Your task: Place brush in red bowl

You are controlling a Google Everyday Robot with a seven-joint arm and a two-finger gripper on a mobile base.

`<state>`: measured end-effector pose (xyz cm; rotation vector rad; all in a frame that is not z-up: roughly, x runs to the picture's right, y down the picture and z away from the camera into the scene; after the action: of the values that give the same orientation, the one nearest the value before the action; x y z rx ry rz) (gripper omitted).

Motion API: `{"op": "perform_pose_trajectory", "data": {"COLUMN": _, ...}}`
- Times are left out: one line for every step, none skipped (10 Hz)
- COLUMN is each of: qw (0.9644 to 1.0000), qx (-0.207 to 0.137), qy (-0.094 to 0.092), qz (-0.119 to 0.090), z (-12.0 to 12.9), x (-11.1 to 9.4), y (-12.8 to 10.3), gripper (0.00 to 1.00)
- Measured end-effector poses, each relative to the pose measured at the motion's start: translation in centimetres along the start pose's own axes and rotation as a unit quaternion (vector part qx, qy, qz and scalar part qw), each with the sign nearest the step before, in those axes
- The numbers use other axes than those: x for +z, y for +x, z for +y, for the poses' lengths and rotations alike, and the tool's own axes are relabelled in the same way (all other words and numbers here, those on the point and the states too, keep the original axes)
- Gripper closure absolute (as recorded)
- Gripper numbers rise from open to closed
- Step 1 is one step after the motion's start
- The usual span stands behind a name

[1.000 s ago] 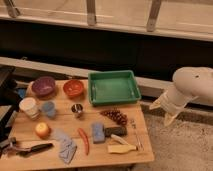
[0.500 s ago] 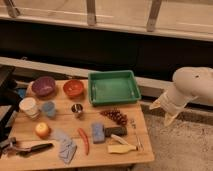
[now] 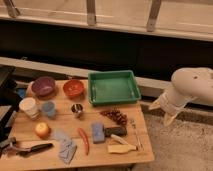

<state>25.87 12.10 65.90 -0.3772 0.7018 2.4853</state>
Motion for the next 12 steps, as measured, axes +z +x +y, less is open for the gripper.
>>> {"op": "perform_pose_trajectory", "data": {"qw": 0.9998, "qx": -0.019, "qy": -0.003, "qz": -0.003, "z": 1.1, "x": 0.1, "y": 1.0, "gripper": 0.35}}
{"op": "perform_pose_trajectory", "data": {"qw": 0.9995, "qx": -0.030, "qy": -0.006, "qz": -0.003, "z": 1.7, "x": 0.1, "y": 1.7, "gripper": 0.35}}
{"op": "perform_pose_trajectory", "data": {"qw": 0.9990, "qx": -0.043, "qy": -0.010, "qz": -0.004, "z": 2.4, "x": 0.1, "y": 2.5, "gripper": 0.35}}
{"op": "perform_pose_trajectory", "data": {"qw": 0.9985, "qx": -0.053, "qy": -0.012, "qz": -0.004, "z": 2.9, "x": 0.1, "y": 3.1, "gripper": 0.35}}
{"op": "perform_pose_trajectory", "data": {"qw": 0.9976, "qx": -0.068, "qy": -0.015, "qz": -0.003, "z": 3.7, "x": 0.1, "y": 4.0, "gripper": 0.35}}
{"op": "perform_pose_trajectory", "data": {"qw": 0.9963, "qx": -0.083, "qy": -0.019, "qz": -0.001, "z": 4.5, "x": 0.0, "y": 5.0, "gripper": 0.35}}
{"op": "perform_pose_trajectory", "data": {"qw": 0.9945, "qx": -0.102, "qy": -0.024, "qz": 0.003, "z": 5.2, "x": -0.2, "y": 6.0, "gripper": 0.35}}
{"op": "perform_pose_trajectory", "data": {"qw": 0.9904, "qx": -0.135, "qy": -0.030, "qz": 0.009, "z": 6.1, "x": -0.4, "y": 7.7, "gripper": 0.35}}
{"op": "perform_pose_trajectory", "data": {"qw": 0.9838, "qx": -0.174, "qy": -0.039, "qz": 0.018, "z": 7.5, "x": -0.5, "y": 9.8, "gripper": 0.35}}
{"op": "perform_pose_trajectory", "data": {"qw": 0.9696, "qx": -0.238, "qy": -0.050, "qz": 0.025, "z": 9.7, "x": -0.6, "y": 12.6, "gripper": 0.35}}
{"op": "perform_pose_trajectory", "data": {"qw": 0.9607, "qx": -0.271, "qy": -0.052, "qz": 0.029, "z": 11.1, "x": -0.4, "y": 14.0, "gripper": 0.35}}
{"op": "perform_pose_trajectory", "data": {"qw": 0.9529, "qx": -0.297, "qy": -0.051, "qz": 0.032, "z": 12.4, "x": -0.1, "y": 15.2, "gripper": 0.35}}
